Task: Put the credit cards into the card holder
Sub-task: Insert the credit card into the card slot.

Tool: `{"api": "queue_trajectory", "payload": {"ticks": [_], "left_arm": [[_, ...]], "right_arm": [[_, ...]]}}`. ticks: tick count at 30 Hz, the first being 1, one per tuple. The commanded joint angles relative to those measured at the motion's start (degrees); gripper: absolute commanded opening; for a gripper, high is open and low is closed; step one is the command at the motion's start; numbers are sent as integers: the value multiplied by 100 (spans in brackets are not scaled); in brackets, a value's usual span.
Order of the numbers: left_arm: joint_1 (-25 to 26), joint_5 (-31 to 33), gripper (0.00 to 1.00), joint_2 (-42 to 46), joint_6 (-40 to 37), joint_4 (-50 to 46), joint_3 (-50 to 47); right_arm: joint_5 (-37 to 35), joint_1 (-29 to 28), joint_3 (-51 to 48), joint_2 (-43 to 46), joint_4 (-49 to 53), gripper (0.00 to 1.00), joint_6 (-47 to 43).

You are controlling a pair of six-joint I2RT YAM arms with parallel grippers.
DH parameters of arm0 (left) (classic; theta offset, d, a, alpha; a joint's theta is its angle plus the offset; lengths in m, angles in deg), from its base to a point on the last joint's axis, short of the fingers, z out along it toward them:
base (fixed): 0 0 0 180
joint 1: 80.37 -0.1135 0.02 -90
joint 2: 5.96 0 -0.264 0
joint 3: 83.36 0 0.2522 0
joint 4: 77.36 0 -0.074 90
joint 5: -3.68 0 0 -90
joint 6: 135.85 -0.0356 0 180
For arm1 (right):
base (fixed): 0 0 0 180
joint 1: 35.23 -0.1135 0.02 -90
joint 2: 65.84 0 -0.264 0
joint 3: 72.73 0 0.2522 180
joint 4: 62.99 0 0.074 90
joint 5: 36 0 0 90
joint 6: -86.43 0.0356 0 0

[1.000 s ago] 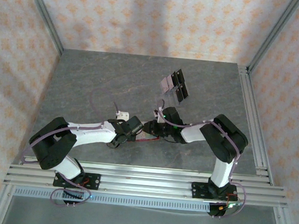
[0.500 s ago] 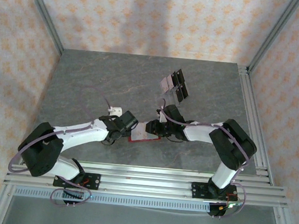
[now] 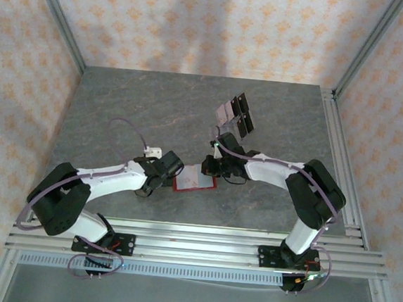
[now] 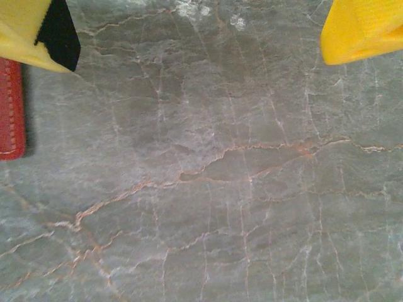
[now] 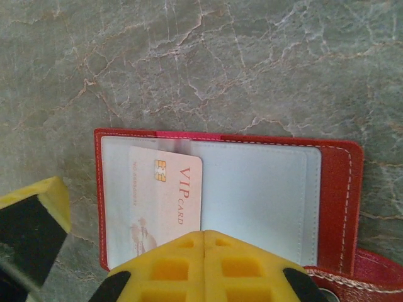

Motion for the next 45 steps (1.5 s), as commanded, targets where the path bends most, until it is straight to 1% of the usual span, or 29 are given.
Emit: {"api": "queue_trajectory", "payload": {"ticks": [1,17,36,41,45], "left_arm": [[-29,18,100,-104,-81,133,-45],[-31,-55,100,-319,-107,328,-64],[-30,-142,100,-418,-98,424,-72],[-35,-134,100,-408,-81,393,-58],[-29,-38,100,-330,-81,267,-20]], "right_arm": [[-152,-62,193,-179,303,5,-122],[19,-285,541,-689,243,4,-69],[277,-565,904,-1069,42,4,131],[285,-585,938,-946,27,4,147],[-18,-585,881,-712,216,6,-17]]}}
